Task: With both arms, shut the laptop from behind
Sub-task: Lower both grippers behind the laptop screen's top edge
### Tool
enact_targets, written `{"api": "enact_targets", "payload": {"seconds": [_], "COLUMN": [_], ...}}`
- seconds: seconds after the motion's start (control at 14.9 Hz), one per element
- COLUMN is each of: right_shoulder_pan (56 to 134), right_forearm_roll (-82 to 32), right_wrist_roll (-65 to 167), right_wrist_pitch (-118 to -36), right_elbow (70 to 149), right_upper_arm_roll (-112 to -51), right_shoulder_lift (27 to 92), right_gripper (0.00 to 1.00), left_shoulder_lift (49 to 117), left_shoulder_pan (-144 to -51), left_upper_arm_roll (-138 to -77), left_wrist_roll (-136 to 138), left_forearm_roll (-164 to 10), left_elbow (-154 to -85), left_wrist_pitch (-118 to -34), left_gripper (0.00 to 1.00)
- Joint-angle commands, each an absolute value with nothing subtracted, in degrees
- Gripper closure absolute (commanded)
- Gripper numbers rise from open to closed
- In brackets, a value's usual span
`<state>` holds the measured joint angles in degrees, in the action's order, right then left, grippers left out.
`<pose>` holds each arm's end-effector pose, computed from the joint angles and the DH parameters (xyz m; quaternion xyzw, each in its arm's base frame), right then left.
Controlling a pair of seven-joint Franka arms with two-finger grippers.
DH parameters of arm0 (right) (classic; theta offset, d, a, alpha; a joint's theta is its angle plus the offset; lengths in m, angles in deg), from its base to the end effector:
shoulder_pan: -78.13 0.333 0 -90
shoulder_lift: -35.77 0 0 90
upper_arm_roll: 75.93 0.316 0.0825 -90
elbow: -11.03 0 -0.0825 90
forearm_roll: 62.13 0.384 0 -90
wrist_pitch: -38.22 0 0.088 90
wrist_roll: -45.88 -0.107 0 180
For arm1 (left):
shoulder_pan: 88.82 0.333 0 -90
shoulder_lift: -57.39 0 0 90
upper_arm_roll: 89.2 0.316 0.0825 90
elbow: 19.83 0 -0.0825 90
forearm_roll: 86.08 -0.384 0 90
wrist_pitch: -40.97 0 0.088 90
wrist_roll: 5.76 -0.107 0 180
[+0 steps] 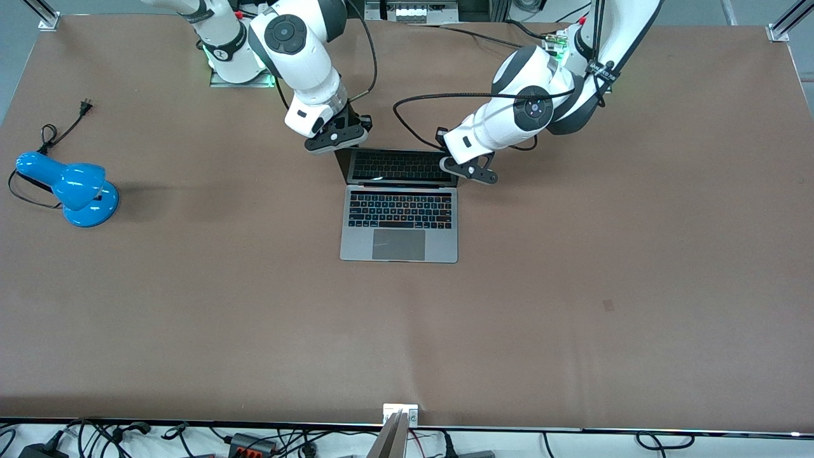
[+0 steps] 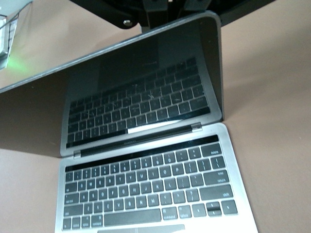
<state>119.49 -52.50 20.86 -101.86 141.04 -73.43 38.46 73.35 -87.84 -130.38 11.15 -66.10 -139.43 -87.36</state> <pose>0.3867 0.3718 0.3502 -0.9909 -0.1027 -0.0195 0.0848 0.4356 -0.3697 0.3217 0.9710 -0.0798 -0.1389 0.1773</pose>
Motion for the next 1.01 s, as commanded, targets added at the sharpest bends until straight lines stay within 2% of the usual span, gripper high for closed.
{"api": "enact_targets", "payload": {"seconds": [0.0, 0.47, 0.94], "right_shoulder_pan": [118.22, 115.75, 115.32], "right_forearm_roll": [-54.47, -57.73, -58.52], "right_wrist_roll": [20.39, 20.39, 20.92], "right_wrist_pitch": [-102.76, -105.30, -112.78], "right_elbow": [139.88, 135.67, 133.21], "right_upper_arm_roll": [-73.91, -73.91, -74.00], "right_shoulder_lift": [39.29, 43.59, 48.95], "right_gripper": [1.00, 1.00, 1.00], "left_shoulder_lift": [76.55, 77.34, 82.87], "left_shoulder_pan": [-88.03, -88.03, -88.29], "left_upper_arm_roll": [-129.81, -128.93, -127.08], "left_wrist_roll": [13.04, 13.04, 13.75], "left_forearm_roll": [-68.15, -69.46, -73.42], "left_elbow": [-136.55, -135.50, -130.93], "left_wrist_pitch": [-87.88, -87.88, -87.79], "left_gripper": [1.00, 1.00, 1.00]}}
